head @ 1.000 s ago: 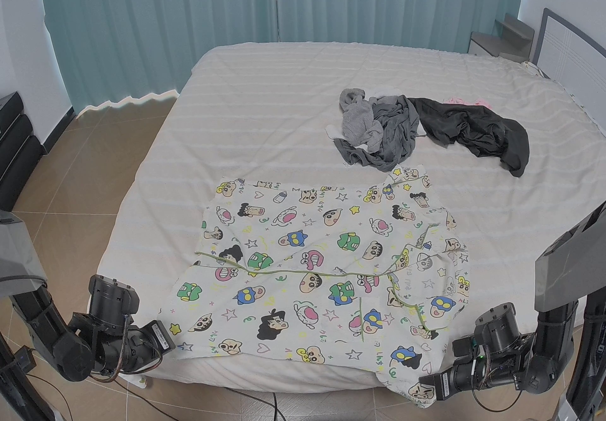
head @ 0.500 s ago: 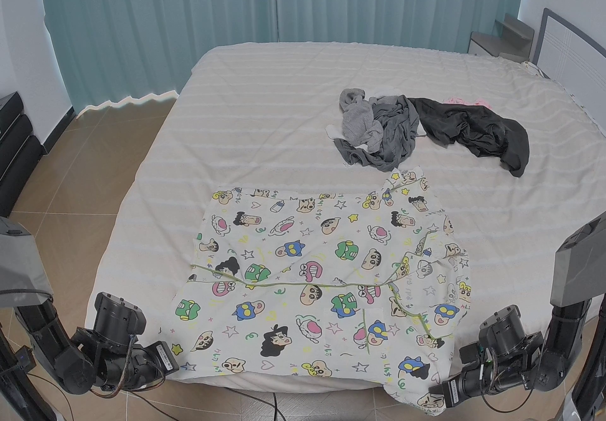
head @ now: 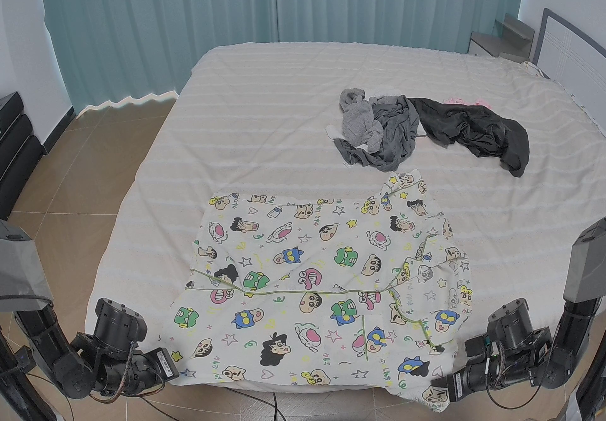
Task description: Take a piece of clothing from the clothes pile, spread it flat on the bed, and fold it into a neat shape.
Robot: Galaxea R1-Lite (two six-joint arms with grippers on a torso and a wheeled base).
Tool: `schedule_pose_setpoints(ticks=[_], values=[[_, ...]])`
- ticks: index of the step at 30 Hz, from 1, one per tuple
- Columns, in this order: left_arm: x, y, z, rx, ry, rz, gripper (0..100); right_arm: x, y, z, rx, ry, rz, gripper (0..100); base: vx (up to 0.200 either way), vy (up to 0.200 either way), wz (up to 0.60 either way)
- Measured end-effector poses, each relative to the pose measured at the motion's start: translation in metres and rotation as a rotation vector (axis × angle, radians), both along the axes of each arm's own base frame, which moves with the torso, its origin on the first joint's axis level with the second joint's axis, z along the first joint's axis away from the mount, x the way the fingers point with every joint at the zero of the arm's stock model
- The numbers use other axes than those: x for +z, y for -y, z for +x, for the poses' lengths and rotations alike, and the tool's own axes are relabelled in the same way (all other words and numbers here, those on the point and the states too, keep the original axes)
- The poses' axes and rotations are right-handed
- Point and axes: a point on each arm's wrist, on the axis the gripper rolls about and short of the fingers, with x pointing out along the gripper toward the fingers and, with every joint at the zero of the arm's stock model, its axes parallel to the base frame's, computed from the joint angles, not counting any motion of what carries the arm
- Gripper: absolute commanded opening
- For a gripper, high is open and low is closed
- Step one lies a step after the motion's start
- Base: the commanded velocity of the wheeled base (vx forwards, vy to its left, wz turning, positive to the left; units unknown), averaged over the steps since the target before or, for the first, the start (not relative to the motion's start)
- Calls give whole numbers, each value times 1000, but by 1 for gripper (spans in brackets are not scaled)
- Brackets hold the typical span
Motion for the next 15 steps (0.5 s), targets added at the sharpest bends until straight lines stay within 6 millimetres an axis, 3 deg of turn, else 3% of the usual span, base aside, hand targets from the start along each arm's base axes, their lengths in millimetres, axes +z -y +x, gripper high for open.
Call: schedule_pose_setpoints(ticks=[5, 15], values=[[8, 4, 14, 45, 75, -8, 0, 10, 4, 7, -39, 78, 46, 0, 0, 0, 0], [35, 16, 61, 122, 271, -55, 0, 34, 10, 21, -189, 227, 190, 0, 0, 0, 0]])
